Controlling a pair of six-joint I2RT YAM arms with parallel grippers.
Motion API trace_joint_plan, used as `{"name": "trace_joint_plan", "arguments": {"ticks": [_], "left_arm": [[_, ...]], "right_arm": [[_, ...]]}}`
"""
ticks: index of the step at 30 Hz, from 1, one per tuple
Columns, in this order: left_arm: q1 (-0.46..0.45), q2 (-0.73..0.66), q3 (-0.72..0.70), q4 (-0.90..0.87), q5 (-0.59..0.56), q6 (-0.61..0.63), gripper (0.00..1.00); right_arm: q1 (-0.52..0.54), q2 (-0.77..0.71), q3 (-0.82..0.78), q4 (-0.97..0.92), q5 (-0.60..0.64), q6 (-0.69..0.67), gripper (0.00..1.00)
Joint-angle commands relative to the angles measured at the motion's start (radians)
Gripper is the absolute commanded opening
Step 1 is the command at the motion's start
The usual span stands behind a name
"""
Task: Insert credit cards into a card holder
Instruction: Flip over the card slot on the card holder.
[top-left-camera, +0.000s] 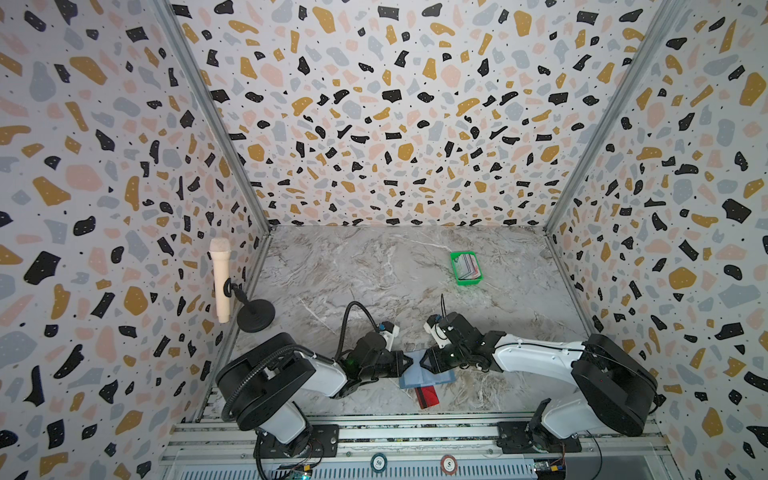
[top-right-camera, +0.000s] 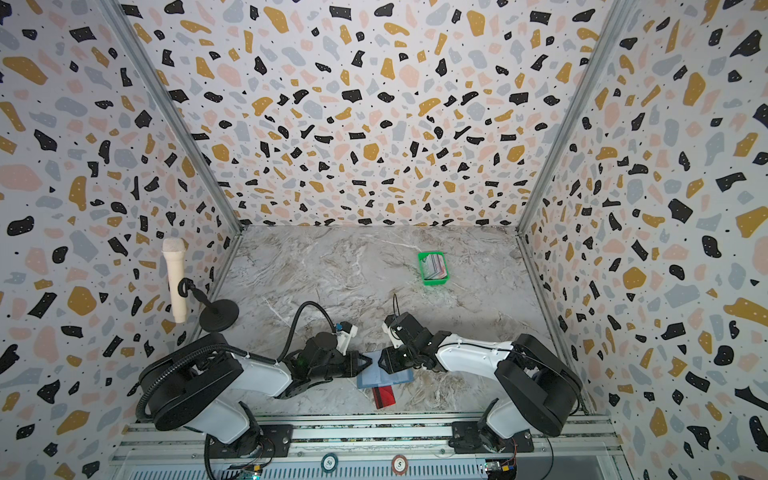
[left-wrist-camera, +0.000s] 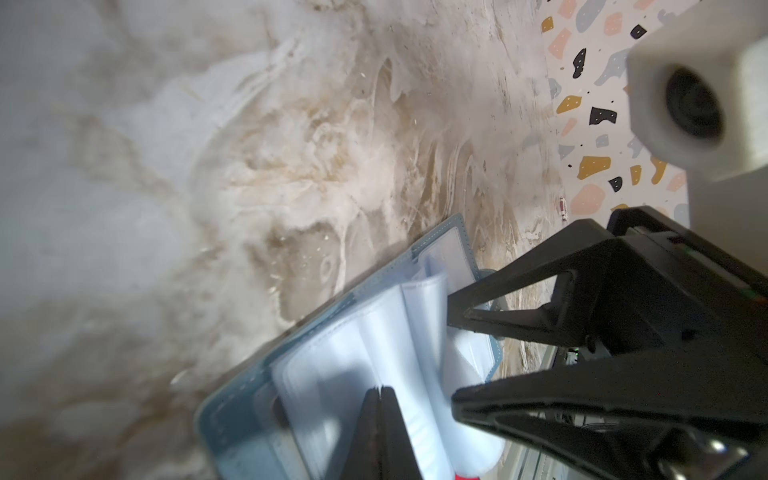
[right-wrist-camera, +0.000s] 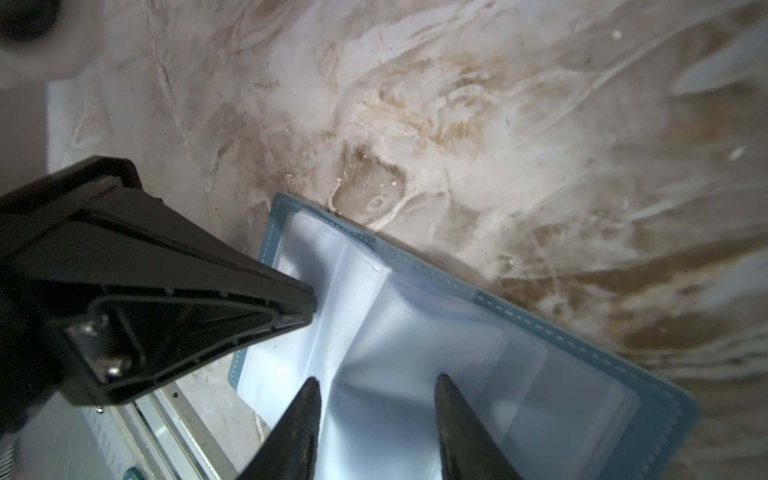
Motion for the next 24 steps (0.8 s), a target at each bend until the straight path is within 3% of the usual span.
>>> {"name": "trace_joint_plan", "arguments": {"ticks": [1, 4, 9, 17, 24], "left_arm": [[0.021, -0.048, -0.031, 0.085, 0.025, -0.063, 0.0], [0.02, -0.076, 0.002, 0.083, 0.021, -0.06, 0.0], [-0.022, -0.041, 0.112, -0.08, -0.009, 0.021, 0.01], [-0.046, 0.06, 0.154, -0.113, -0.009, 0.063, 0.16], [-0.065, 0.084, 0.187, -0.268, -0.039, 0.149, 0.1]], "right_arm": [[0.011, 0.005, -0.014, -0.034, 0.024, -0.004, 0.46], [0.014, 0.007, -0.025, -0.027, 0.031, -0.005, 0.46], [0.021, -0.004, -0.023, -0.021, 0.038, -0.01, 0.46], [0.038, -0.016, -0.023, 0.0, 0.044, -0.025, 0.45], [0.04, -0.063, -0.006, -0.031, 0.073, -0.039, 0.45]]}}
